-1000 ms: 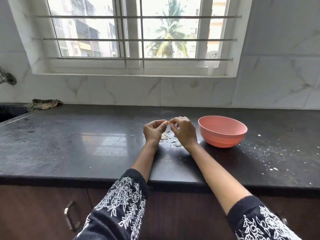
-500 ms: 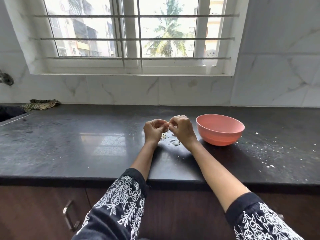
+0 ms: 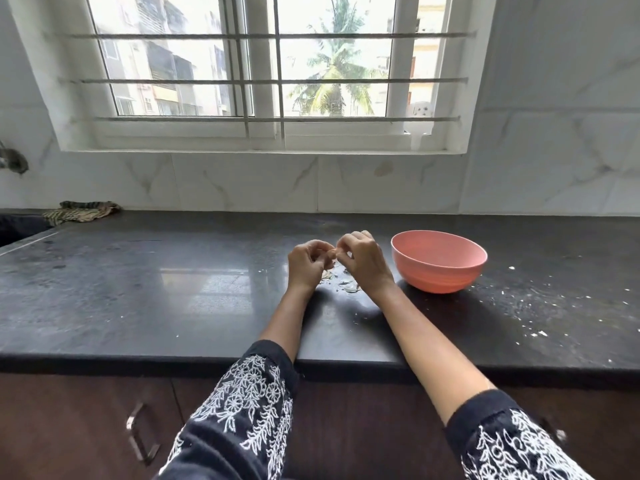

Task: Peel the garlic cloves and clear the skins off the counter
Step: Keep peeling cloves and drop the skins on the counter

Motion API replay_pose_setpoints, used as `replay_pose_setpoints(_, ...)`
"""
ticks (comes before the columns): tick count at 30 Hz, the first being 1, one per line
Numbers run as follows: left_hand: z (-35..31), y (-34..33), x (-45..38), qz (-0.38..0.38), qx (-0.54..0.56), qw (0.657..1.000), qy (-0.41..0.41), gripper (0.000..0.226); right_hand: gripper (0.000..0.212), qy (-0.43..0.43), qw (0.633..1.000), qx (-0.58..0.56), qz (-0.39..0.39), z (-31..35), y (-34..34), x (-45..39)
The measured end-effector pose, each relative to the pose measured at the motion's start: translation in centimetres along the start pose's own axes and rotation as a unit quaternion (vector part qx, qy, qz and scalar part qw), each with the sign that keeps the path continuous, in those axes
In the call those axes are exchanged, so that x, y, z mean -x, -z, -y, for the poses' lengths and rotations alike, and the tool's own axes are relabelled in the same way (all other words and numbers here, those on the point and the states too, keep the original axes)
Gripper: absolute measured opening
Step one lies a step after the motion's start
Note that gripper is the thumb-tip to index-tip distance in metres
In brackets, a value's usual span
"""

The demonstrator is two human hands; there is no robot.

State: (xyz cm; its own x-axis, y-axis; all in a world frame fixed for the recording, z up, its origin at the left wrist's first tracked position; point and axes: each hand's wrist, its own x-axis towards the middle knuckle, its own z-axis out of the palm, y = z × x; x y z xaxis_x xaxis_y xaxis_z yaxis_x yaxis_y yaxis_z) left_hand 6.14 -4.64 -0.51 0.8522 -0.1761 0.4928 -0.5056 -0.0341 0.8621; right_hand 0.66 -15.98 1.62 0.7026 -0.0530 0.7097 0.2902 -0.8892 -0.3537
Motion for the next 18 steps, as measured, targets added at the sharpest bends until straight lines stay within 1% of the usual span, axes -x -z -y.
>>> replay_pose_setpoints(3,0.2,-0.1,0.1,0.020,-0.053,0.998,-0.012,0.035,0.010,-0.007,1.000,-0.001,-0.021,0.0,0.2,-0.1)
replay_pose_setpoints(5,0.1,-0.1,0.2,0.033,-0.063,0.997,-0.014,0.032,0.007,-0.018,0.998,-0.007,-0.053,-0.1,0.6,-0.1)
replay_pose_setpoints(7,0.0,-0.1,0.2,0.028,-0.054,0.998,-0.009,0.030,0.007,-0.027,0.997,-0.010,-0.069,-0.4,0.7,-0.1)
replay_pose_setpoints(12,-0.1,0.0,0.2,-0.030,0.029,0.999,0.032,0.021,0.023,-0.054,0.998,0.011,-0.031,-0.9,0.0,0.0)
replay_pose_setpoints(14,-0.2,0.1,0.2,-0.049,0.062,0.996,0.044,0.018,0.022,-0.067,0.998,0.004,-0.020,-0.8,0.1,0.1)
replay_pose_setpoints(16,-0.4,0.2,0.2,-0.060,0.080,0.994,0.050,0.010,0.028,-0.078,0.997,0.005,-0.011,-0.6,0.3,0.1)
replay_pose_setpoints(17,-0.5,0.2,0.2,-0.063,0.088,0.993,0.053,0.009,0.027,-0.081,0.997,0.010,-0.006,-0.5,0.4,0.1)
replay_pose_setpoints(18,-0.5,0.2,0.2,-0.063,0.095,0.992,0.057,0.008,0.021,-0.081,0.997,0.013,-0.003,-0.5,0.4,0.1)
